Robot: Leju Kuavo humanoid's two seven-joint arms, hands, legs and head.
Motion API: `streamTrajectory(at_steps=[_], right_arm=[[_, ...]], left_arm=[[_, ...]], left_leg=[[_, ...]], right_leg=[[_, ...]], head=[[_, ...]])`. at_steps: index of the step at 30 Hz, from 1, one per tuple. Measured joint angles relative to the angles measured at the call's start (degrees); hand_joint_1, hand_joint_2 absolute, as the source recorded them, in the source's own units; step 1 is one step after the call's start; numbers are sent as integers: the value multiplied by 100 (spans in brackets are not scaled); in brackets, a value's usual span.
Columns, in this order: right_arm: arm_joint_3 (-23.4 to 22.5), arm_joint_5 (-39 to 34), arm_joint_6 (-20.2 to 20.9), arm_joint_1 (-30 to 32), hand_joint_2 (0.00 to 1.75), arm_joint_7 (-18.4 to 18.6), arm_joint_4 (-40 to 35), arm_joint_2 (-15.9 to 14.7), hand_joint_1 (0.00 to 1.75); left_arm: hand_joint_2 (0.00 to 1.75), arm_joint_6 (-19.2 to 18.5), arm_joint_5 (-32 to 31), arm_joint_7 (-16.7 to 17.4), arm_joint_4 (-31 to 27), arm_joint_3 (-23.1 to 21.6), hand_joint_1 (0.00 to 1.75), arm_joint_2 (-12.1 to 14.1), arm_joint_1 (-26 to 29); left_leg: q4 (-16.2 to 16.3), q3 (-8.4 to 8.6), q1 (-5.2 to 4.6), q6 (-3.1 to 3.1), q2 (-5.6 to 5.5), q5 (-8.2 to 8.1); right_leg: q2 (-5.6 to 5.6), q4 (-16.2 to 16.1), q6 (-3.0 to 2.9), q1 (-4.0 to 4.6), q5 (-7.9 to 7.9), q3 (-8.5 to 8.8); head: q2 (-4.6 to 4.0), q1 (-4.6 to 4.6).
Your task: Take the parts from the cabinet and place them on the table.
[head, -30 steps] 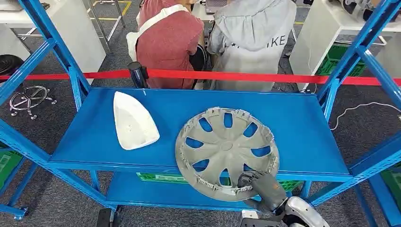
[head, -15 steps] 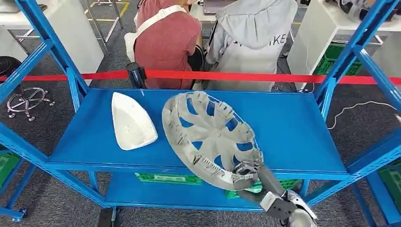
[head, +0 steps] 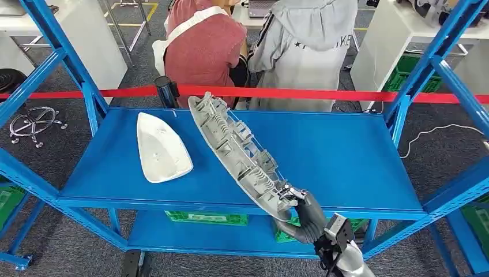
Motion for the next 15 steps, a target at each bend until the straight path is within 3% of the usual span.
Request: streamTrajectory(at_steps=[4,15], right_arm=[[-28,68,-15,-49,175,0,90,96,175],[-41,83,-15,-94,175,0,175,177,175]], left_arm=[[0,214,-109,181,0,-151,0,4,0],[0,231,-109,199,-2,-271,0,22,0]], left_leg=[[0,1,0,0,-2,0],[0,1,0,0,-1,0]], right_leg=[[-2,0,0,-1,1,1],[-1,0,0,-1,1,1]], head=[[0,0],[0,-2]])
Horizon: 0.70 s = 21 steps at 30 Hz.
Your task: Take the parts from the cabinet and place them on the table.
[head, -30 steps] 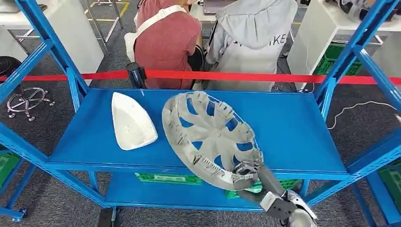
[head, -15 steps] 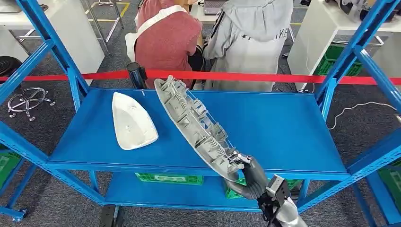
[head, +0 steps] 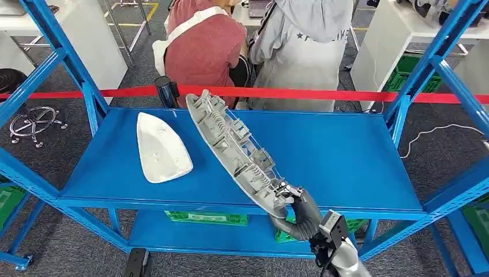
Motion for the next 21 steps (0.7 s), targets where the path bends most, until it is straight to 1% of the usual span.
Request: streamTrajectory(at_steps=[5,9,11,13,16,18,21], right_arm=[[-2,0,0,-5,175,-4,9,13,175],[-48,-68,20,10,175,-101,50,17,175],[-94,-142,55,14,175,-151,70,39,175],[-124,-216,59,6,175,-208,116,74,175],[-193,-352,52,5,175,-284,151,157,175],[-313,-714,206,16,175,-380,168,214,175],[-681,-1571,718,94,175,-378,172,262,175]], left_arm=[[0,2,2,6,0,-17,0,7,0],[0,-28,37,98,0,-28,0,7,2],[0,-42,116,243,0,-28,0,9,1],[0,-33,133,504,0,-28,0,9,-1],[0,-120,100,757,0,-33,0,22,-4],[0,-122,70,877,0,-39,0,26,-3],[0,-120,9,1053,4,-74,0,50,8]], left_leg=[[0,2,0,0,0,0],[0,1,0,0,-1,0],[0,1,0,0,0,0],[0,0,0,0,0,0],[0,-1,0,0,-1,0],[0,-4,0,0,-5,0],[0,-11,0,0,-17,1]], right_leg=[[0,0,0,0,0,1],[0,0,0,0,0,1],[0,0,0,0,0,1],[0,0,-1,0,0,0],[-1,0,-1,0,0,-1],[-5,0,-1,0,0,-3],[-17,0,-1,0,-1,-5]], head=[[0,0],[0,0],[0,0],[0,0],[0,0],[0,0],[0,0]])
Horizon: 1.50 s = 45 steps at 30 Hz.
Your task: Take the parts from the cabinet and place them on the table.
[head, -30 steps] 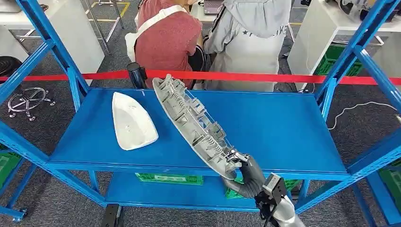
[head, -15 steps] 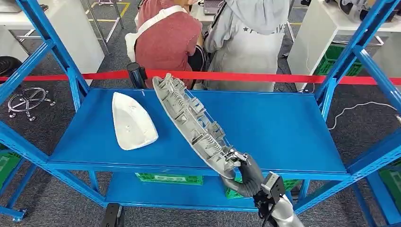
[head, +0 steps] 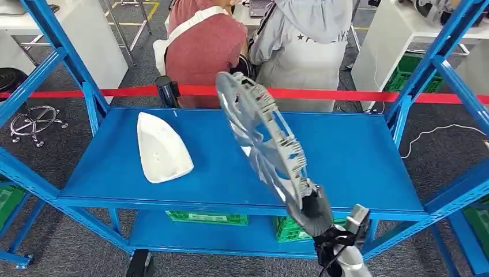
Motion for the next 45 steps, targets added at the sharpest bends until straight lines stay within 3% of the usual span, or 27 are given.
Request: streamTrajectory(at_steps=[5,9,13,17,23,28,33,45], right_arm=[[-859,-298,110,-33,175,-26,493,20,175],[-1549,-265,484,48,175,-50,734,33,175],[-2241,-505,982,383,175,-46,152,142,175],[-2600,-175,916,691,175,-52,-864,322,175],[-2558,463,306,1074,175,-52,-2432,496,175],[-2152,790,-228,1294,175,-52,-3450,509,175],[-1868,849,-485,1402,175,-52,-3912,503,175],[-1721,780,-493,1583,175,-52,-4317,404,175]], left_arm=[[0,53,13,103,7,-35,0,53,87],[0,70,9,101,11,-57,0,99,200],[0,87,2,92,13,-57,0,127,260],[0,96,2,75,20,-57,0,155,270],[0,105,-24,61,28,-74,0,166,282],[0,103,-74,99,33,-114,0,160,281],[0,72,-124,149,39,-164,0,136,278],[0,9,-199,354,59,-251,0,92,224]], left_leg=[[0,-9,-4,1,-9,0],[1,-12,-16,2,-21,-1],[1,-29,-17,3,-38,-2],[0,-34,-16,3,-35,-2],[0,-46,-16,5,-40,2],[-1,-47,-15,5,-38,3],[0,-47,-19,6,-39,3],[1,-47,-21,7,-37,2]], right_leg=[[-7,-1,2,-1,-2,-6],[-19,-1,8,-2,-7,-10],[-39,-1,13,-8,-11,-15],[-31,-1,13,-17,-11,-25],[-45,0,13,-17,-11,-33],[-42,0,12,-16,-11,-34],[-44,0,13,-14,-11,-35],[-42,-1,14,-19,-10,-34]], head=[[0,2],[0,0],[0,2],[0,2],[0,0],[0,0],[0,0],[0,0]])
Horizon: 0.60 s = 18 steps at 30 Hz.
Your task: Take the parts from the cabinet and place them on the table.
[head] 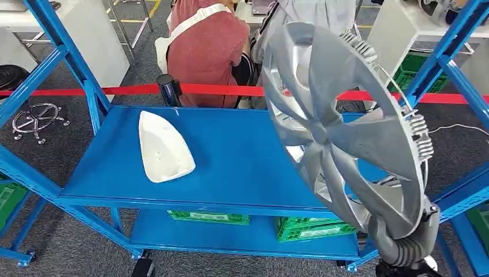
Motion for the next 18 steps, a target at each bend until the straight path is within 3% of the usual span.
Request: streamTrajectory(at_steps=[4,5,6,8,9,10,11,12,14,15,16,18], right_arm=[[44,28,-79,5,175,0,-9,-13,175],[55,31,-96,21,175,0,-42,-17,175],[63,31,-103,33,175,0,-63,-24,175],[81,31,-103,54,175,0,-81,-26,175],[83,24,-103,99,175,0,-92,-26,175],[85,20,-94,151,175,0,-94,-31,175],[90,13,-90,198,175,0,-94,-44,175],[96,2,-83,216,175,0,-94,-57,175],[129,-13,-63,205,175,0,-94,-81,175],[144,-13,-63,193,175,0,-85,-90,175],[160,-11,-63,198,175,0,-92,-92,175],[177,11,-87,205,175,0,-92,-103,175]], left_arm=[[0,-2,-30,111,4,-7,0,2,-4],[0,-2,-42,122,4,-18,0,-15,-4],[0,0,-70,129,2,-33,0,-13,-7],[0,2,-107,142,2,-50,0,-11,-8],[0,2,-120,153,4,-52,0,-18,-2],[0,9,-122,153,9,-59,0,-20,1],[0,11,-125,153,11,-74,0,-20,1],[0,13,-127,155,13,-94,0,-20,2],[0,37,-129,155,15,-103,0,-20,-1],[0,44,-129,153,9,-103,0,5,-2],[0,46,-129,155,9,-105,0,2,-9],[0,52,-138,153,9,-107,0,4,-4]], left_leg=[[-11,-26,-39,95,-1,34],[-115,56,55,127,16,113],[-166,66,44,148,14,140],[-159,42,50,160,41,157],[-149,36,51,158,44,154],[-135,32,57,148,43,143],[-119,33,73,128,37,128],[-92,36,96,94,26,104],[26,34,168,-6,6,15],[76,-43,155,-65,-4,-30],[169,-82,112,-128,-4,-89],[102,-80,120,-180,-13,-61]], right_leg=[[-3,-35,71,-27,45,-9],[-12,9,76,-25,3,-24],[-21,151,93,-8,-90,-93],[-21,1022,143,-44,-521,-537],[-21,1462,172,-68,-655,-770],[-22,1727,197,-93,-676,-931],[-24,1720,224,-124,-561,-973],[-26,1440,255,-157,-321,-877],[-48,415,328,-228,233,-423],[-31,278,353,-209,77,-340],[15,233,227,-196,97,-366],[7,288,114,-171,76,-410]], head=[[0,-2],[0,-4],[0,9],[0,39],[0,39],[0,39],[0,39],[0,42],[0,42],[0,64],[0,105],[0,37]])
